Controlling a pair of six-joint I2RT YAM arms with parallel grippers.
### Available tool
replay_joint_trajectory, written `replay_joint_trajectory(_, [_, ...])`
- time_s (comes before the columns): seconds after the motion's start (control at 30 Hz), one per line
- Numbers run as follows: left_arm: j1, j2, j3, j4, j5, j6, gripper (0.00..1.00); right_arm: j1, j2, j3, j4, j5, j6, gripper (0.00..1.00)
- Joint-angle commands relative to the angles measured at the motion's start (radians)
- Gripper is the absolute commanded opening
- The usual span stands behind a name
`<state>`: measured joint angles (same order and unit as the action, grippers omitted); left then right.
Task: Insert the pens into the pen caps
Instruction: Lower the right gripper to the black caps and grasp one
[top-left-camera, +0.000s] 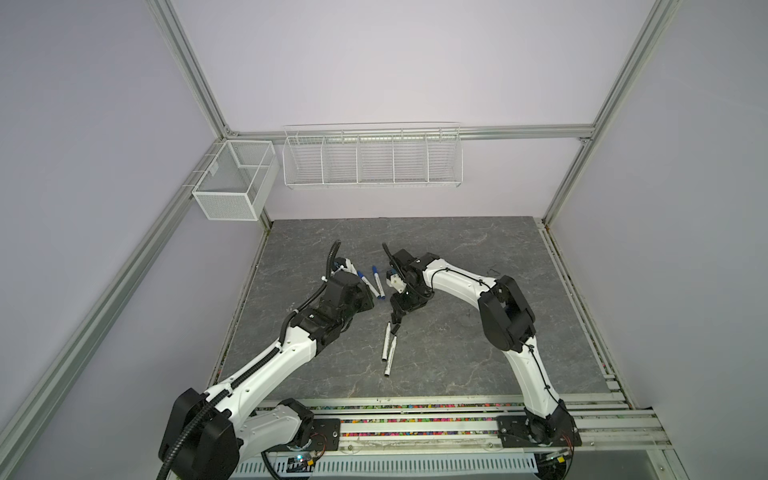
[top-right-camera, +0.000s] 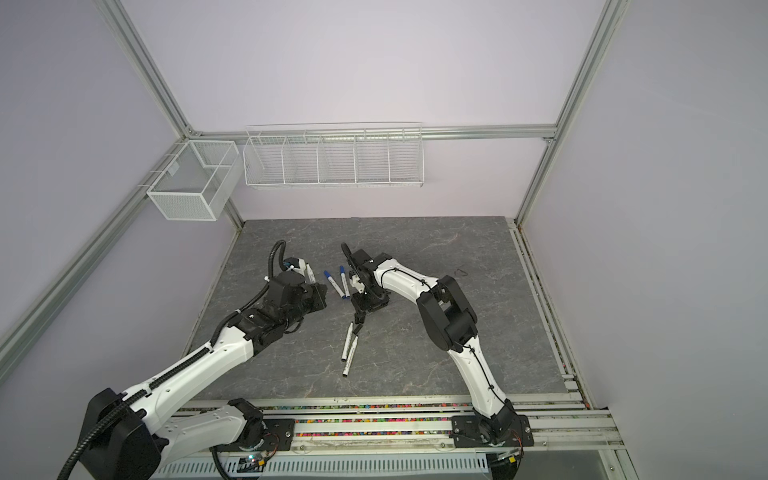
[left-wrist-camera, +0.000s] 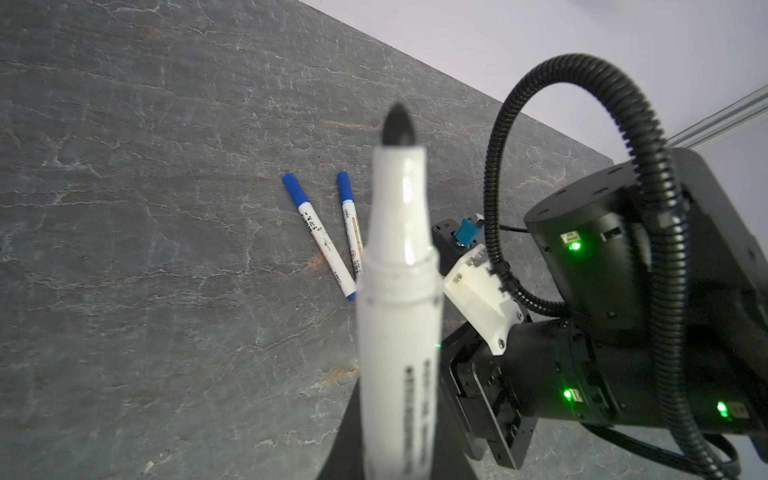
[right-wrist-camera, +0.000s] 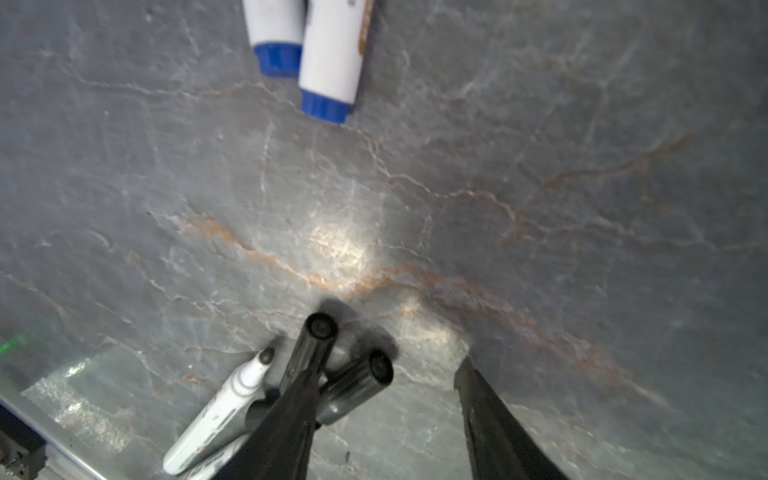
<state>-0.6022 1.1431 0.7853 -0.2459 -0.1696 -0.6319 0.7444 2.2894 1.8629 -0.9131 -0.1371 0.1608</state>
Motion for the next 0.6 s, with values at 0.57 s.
replay_joint_trajectory(0.57, [-0.001,0.009,0.023,-0.03,-0.018,0.038,0.0,0.042,-0.007,-0.069,-0.096,0.247,-0.054,0.51])
